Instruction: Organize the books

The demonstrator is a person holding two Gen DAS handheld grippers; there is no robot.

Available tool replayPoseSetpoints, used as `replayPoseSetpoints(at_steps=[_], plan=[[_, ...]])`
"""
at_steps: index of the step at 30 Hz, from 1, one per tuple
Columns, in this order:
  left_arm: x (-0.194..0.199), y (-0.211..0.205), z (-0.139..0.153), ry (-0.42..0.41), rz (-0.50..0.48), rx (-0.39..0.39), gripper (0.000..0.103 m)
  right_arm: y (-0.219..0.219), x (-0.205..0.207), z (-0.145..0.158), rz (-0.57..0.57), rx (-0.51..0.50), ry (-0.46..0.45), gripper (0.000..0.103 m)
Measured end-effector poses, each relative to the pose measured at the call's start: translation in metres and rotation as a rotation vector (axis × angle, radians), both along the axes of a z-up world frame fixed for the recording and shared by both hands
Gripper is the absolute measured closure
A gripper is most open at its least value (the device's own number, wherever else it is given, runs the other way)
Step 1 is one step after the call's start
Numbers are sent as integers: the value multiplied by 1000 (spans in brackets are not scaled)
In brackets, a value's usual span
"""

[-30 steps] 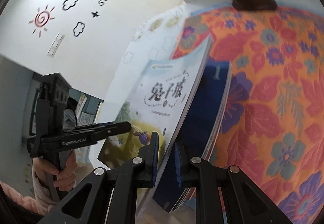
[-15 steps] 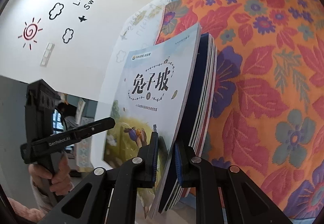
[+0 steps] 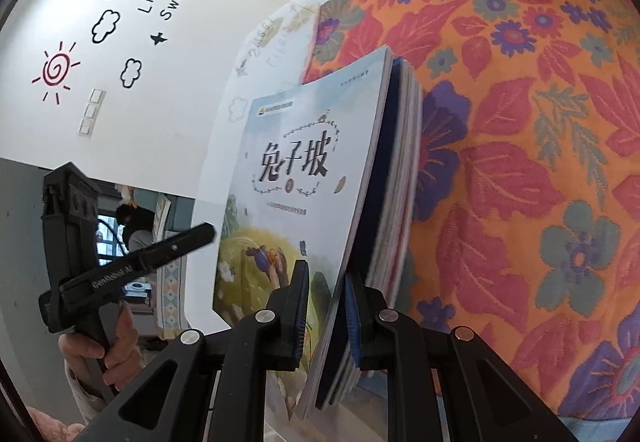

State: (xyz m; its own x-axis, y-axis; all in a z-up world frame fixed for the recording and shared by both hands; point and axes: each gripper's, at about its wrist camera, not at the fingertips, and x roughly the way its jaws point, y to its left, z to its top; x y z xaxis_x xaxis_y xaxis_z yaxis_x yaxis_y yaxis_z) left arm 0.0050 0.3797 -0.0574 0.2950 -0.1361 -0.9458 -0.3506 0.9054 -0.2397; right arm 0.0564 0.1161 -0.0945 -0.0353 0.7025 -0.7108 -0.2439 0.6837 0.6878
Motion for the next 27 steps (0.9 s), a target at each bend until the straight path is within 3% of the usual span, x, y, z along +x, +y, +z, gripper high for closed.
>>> replayPoseSetpoints(at_steps=[5, 11, 17, 27], plan=[[6, -13, 15, -29, 9, 34, 73, -26, 4, 9, -19, -1, -39, 87], [23, -63, 20, -39, -48, 47, 73, -76, 21, 20, -54, -24, -97, 87], [52, -137, 9, -50, -94, -21, 73, -169, 49, 45, -125, -136, -231, 87], [108, -287, -23, -49, -161, -153, 73, -318, 117, 65, -190, -309, -372, 87]])
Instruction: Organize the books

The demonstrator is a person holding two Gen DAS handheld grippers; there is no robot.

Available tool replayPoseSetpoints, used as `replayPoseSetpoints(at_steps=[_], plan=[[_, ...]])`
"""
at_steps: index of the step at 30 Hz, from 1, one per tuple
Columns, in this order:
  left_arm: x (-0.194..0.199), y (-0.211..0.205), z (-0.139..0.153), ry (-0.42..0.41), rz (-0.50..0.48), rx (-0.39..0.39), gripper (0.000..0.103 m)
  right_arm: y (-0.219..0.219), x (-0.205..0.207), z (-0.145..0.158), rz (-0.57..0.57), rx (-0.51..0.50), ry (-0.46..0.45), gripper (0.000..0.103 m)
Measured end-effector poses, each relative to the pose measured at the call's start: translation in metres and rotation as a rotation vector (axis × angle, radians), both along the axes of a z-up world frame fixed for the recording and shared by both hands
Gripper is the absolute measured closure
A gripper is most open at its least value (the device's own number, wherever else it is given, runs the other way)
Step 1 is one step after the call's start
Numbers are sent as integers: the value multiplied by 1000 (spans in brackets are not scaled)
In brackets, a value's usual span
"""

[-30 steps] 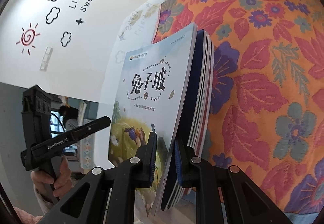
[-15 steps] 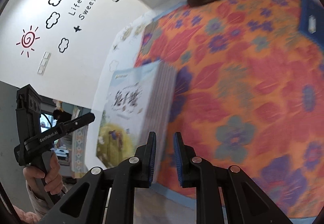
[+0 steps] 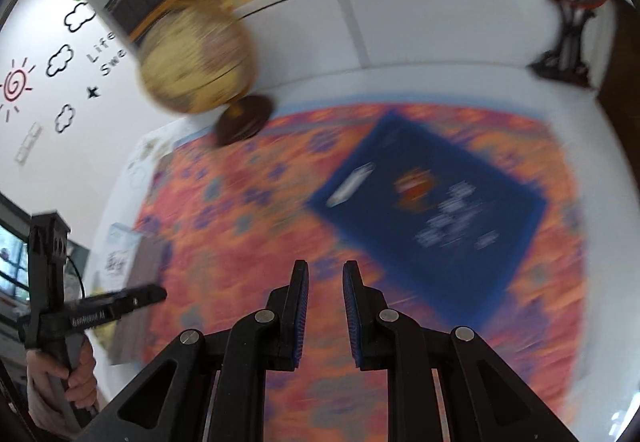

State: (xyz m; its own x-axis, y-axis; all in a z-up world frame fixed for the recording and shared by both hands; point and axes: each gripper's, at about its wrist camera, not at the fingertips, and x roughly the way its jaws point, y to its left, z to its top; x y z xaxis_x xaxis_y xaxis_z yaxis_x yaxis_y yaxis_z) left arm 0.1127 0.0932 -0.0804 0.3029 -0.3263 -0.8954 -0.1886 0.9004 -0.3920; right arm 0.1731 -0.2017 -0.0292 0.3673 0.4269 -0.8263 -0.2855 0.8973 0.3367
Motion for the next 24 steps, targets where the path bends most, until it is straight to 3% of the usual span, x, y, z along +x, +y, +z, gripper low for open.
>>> replayPoseSetpoints(at_steps=[7, 11, 14, 18, 22, 24], plan=[[44, -100, -31, -3, -10, -68, 73, -65, 82, -32, 21, -64, -23, 80], [65, -135, -51, 26, -20, -100, 73, -76, 117, -61, 46, -81, 6, 80], [72, -145, -51, -1, -13, -81, 72, -79, 136, -84, 65, -119, 29, 80], [81, -145, -51, -6, -21, -89, 72, -79, 149, -105, 108, -96, 98, 78], [88, -140, -53, 3, -29, -126, 70, -73, 147, -108, 194, -32, 141, 49], [89, -139, -53, 4, -43, -132, 69, -62, 137, -105, 236, -103, 122, 48]])
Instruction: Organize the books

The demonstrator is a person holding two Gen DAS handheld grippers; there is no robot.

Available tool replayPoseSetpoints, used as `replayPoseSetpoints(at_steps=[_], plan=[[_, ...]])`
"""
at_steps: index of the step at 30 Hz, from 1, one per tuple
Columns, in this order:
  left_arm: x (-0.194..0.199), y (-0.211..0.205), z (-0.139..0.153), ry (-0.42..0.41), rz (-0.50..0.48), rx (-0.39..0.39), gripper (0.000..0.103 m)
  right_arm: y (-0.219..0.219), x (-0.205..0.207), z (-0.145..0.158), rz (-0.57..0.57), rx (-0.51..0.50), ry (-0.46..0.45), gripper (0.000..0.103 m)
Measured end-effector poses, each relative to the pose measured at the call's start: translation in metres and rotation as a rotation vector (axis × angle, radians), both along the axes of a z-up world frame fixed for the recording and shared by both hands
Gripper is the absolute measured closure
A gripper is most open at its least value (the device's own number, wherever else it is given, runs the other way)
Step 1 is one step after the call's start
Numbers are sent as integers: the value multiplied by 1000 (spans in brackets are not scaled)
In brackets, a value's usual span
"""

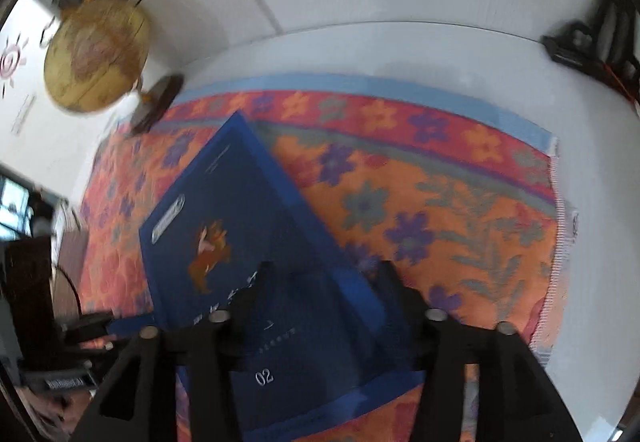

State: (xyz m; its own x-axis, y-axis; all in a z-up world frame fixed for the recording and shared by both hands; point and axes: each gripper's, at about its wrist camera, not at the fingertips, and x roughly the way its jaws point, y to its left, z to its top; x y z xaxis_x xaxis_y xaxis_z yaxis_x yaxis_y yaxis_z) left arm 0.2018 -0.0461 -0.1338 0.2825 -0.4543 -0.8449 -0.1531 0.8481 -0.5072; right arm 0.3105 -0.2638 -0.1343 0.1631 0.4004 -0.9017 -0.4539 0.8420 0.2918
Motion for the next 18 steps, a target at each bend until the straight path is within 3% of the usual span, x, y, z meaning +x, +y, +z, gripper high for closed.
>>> replayPoseSetpoints(at_steps=[4, 8, 11, 14, 16, 18], plan=[[-5, 5, 0, -6, -41, 13, 70, 13, -25, 2, 54, -55, -3, 43], [-23, 23, 0, 22, -111, 27, 69, 14, -61, 1, 32, 26, 86, 43], [-55, 47, -9, 84, -109, -57, 69, 26, -117, 0, 45, 107, 173, 43], [-80, 73, -17, 171, -128, -145, 70, 39, -162, 0, 99, 118, 192, 43], [-82, 85, -22, 209, -111, -194, 72, 31, -171, -2, 67, 182, 234, 44], [-74, 85, -25, 240, -138, -193, 75, 16, -163, -9, 17, 244, 267, 52]])
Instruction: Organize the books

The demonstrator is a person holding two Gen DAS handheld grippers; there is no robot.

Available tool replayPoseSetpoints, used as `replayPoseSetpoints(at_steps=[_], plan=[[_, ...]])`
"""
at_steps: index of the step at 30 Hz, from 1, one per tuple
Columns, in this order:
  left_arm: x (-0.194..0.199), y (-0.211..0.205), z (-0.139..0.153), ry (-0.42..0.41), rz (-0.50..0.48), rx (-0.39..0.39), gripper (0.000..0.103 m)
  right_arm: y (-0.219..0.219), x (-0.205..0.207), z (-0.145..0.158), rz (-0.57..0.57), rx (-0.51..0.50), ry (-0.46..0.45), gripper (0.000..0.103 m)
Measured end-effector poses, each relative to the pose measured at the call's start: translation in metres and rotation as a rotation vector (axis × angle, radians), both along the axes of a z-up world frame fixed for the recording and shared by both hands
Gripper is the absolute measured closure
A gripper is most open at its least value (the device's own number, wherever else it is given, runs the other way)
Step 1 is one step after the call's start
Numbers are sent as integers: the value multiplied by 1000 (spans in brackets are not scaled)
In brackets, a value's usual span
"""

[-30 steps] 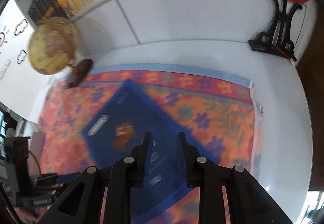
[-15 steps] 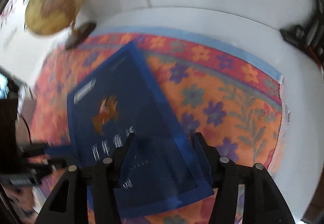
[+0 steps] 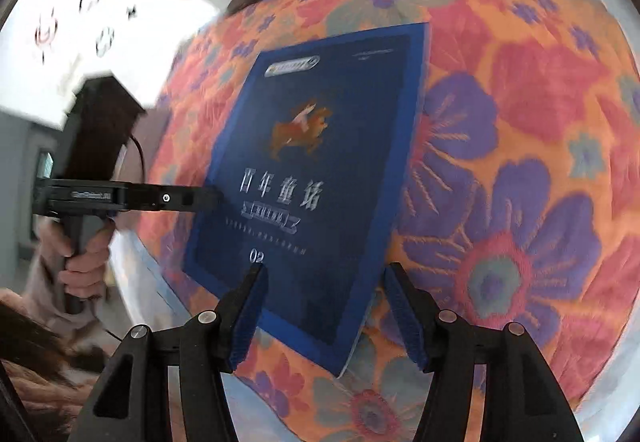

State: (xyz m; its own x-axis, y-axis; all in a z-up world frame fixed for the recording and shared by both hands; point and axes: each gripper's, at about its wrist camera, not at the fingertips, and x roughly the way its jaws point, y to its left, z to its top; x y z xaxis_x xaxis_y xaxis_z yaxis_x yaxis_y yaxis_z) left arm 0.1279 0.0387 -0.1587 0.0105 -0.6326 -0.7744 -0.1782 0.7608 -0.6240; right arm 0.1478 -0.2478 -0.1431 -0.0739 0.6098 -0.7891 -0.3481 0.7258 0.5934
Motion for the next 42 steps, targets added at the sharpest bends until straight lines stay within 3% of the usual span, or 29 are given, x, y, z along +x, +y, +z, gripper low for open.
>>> replayPoseSetpoints(at_steps=[3, 6, 14, 17, 19, 23, 31, 34, 39, 42], plan=[[9, -15, 7, -36, -80, 80, 75, -18, 19, -10, -69, 89, 64, 62], [14, -26, 11, -61, -109, 136, 75, -22, 32, -16, -89, 157, 102, 63], [29, -18, 5, -37, -57, 81, 76, -32, 50, -28, -74, 286, 169, 64], [33, -20, 7, -53, -65, 88, 76, -29, 54, -33, -62, 273, 170, 75], [38, -23, 7, -57, -67, 91, 76, -29, 58, -38, -70, 246, 192, 94], [42, -21, 7, -60, -62, 85, 76, -40, 61, -48, -102, 265, 278, 95], [45, -31, 12, -77, -75, 174, 76, -39, 59, -43, -121, 234, 249, 95], [43, -31, 11, -92, -62, 169, 76, -32, 54, -32, -125, 163, 179, 94], [37, -33, 15, -133, -70, 204, 76, -6, 36, -3, -87, -28, -31, 86], [36, -35, 18, -139, -73, 232, 77, -6, 32, 3, -91, -44, -58, 86]])
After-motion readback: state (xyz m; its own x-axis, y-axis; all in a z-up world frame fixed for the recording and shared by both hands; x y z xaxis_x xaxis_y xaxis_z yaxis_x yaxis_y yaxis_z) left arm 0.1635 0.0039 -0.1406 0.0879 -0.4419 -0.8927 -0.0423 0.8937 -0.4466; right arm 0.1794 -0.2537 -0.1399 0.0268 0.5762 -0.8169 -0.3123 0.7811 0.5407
